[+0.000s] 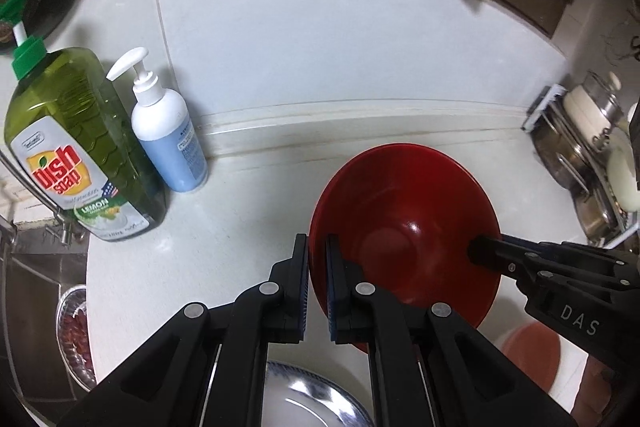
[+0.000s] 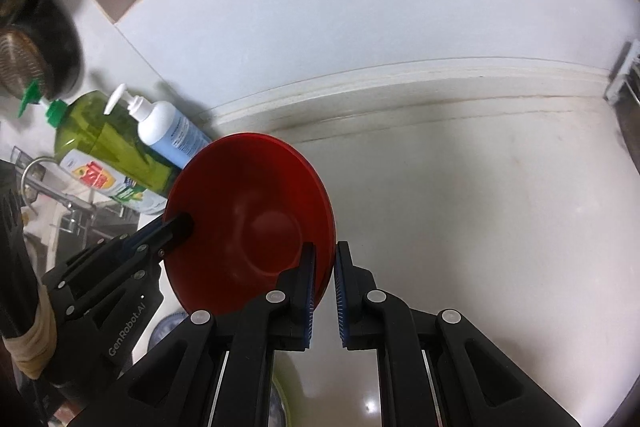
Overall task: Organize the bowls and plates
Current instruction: 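Lift the red bowl with both tools and carry it over the pink bowl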
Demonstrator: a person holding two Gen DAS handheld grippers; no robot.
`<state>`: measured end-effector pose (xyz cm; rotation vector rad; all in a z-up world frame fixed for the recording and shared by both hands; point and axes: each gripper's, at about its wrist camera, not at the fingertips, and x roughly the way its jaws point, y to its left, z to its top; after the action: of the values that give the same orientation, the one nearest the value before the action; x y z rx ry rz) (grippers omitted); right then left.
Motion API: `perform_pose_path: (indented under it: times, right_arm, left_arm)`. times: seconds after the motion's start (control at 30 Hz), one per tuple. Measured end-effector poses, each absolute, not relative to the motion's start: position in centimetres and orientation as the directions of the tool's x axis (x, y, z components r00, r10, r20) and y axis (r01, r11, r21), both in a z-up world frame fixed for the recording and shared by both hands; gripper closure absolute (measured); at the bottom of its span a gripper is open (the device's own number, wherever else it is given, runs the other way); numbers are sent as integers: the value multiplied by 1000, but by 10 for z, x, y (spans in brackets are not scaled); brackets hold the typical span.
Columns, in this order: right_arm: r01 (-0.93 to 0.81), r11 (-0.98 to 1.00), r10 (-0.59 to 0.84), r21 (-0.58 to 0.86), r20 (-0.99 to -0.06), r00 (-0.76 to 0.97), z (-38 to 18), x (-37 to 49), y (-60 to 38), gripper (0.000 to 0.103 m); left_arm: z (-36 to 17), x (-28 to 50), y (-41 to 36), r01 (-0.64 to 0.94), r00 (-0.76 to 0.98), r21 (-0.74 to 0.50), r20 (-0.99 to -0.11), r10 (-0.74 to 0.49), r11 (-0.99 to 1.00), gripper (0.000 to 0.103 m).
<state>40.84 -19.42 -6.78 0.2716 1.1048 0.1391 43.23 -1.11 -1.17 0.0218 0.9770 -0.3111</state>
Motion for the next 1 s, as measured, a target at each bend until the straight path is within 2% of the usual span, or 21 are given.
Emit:
perform_pose_path:
  times: [0.6, 1.0]
  right_arm:
    - [71, 957, 208, 281, -837, 507, -31, 313, -234, 92]
    - [149, 952, 152, 267, -836, 527, -25, 257, -273, 92]
  left_arm:
    - [14, 348, -54, 355, 516, -156, -789, -332, 922, 94]
    - [5, 311, -97, 438, 447, -182, -805, -389, 880, 94]
